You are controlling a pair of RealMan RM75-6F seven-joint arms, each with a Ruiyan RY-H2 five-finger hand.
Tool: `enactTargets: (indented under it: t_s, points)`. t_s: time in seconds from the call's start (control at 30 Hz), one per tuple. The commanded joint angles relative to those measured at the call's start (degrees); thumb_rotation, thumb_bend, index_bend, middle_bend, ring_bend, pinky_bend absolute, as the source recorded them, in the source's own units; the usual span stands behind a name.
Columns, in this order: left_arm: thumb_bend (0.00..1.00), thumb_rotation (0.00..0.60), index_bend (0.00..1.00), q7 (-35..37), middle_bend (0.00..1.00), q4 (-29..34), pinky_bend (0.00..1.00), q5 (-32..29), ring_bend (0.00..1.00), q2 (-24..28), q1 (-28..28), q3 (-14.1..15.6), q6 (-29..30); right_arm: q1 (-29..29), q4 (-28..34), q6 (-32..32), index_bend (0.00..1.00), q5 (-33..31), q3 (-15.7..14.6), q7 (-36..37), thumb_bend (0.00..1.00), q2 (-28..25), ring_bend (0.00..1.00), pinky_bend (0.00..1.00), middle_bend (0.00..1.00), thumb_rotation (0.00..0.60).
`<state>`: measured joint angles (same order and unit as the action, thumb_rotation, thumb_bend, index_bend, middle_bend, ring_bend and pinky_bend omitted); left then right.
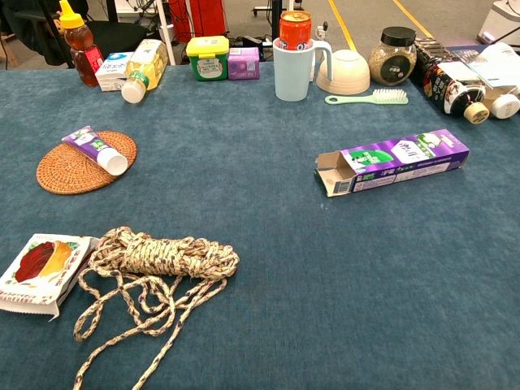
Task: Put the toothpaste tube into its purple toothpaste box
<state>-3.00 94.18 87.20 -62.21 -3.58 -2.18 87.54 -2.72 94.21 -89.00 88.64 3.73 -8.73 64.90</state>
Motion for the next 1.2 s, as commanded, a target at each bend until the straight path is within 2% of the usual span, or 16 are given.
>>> enactTargets:
  t_s: [0.03,0.3,0.53,0.7,0.83,0.93,1.03,1.07,1.13,1.2]
  points:
    - [0.03,0.6,0.0,0.34,0.0,0.02,0.1,0.24,0.0,0.18,-0.04,0.17,-0.15,0.05,0.07,0.04,0.0,-0.02,-0.06,0.09,0.0,-0.11,0.0,0.01,0.0,0.6]
    - [0.03,0.6,0.0,2.01,0.0,-1.38,0.1,2.15,0.0,1.09,-2.43,0.7,-3.59,0.03,0.54,0.22,0.0,-0.09,-0.06,0.25,0.0,-0.32,0.0,0.01,0.0,0.6]
    - [0.03,0.6,0.0,4.86,0.0,-7.83,0.1,5.22,0.0,1.35,-7.6,-0.48,-7.83,0.31,0.3,0.39,0.0,-1.28,0.15,0.31,0.0,-0.33,0.0,0.01,0.0,0.6]
    - [0.03,0.6,0.0,8.97,0.0,-18.46,0.1,11.87,0.0,0.08,-13.93,-0.92,-9.84,-0.16,0.11,0.79,0.0,-2.47,1.11,0.09,0.0,-0.17,0.0,0.01,0.0,0.6]
    - [0.04,0.6,0.0,11.96,0.0,-24.61,0.1,13.13,0.0,-1.2,-18.01,-0.67,-14.04,-0.35,-0.37,1.0,0.0,-3.31,1.55,-1.02,0.0,0.35,0.0,0.01,0.0,0.6]
    - [0.11,0.6,0.0,14.18,0.0,-28.54,0.1,14.11,0.0,-2.99,-21.42,-0.31,-17.1,-0.69,-0.95,1.86,0.0,-4.64,1.96,-1.7,0.0,0.9,0.0,0.01,0.0,0.6]
    - [0.15,0.6,0.0,19.87,0.0,-32.0,0.1,15.41,0.0,-5.88,-24.72,0.74,-19.79,-0.97,-1.38,2.42,0.0,-5.7,2.39,-2.12,0.0,1.24,0.0,0.01,0.0,0.6]
    - [0.16,0.6,0.0,22.18,0.0,-34.72,0.1,16.17,0.0,-8.06,-26.85,1.04,-21.3,-1.15,-1.56,2.71,0.0,-6.26,2.66,-2.35,0.0,1.42,0.0,0.01,0.0,0.6]
    - [0.16,0.6,0.0,22.37,0.0,-41.65,0.1,17.77,0.0,-13.07,-30.21,1.19,-22.4,-1.49,-1.98,3.43,0.0,-7.31,3.01,-2.96,0.0,1.84,0.0,0.01,0.0,0.6]
    - [0.16,0.6,0.0,23.93,0.0,-45.26,0.1,18.06,0.0,-15.34,-31.53,1.78,-22.86,-1.65,-2.18,3.73,0.0,-7.83,3.17,-3.26,0.0,2.04,0.0,0.01,0.0,0.6]
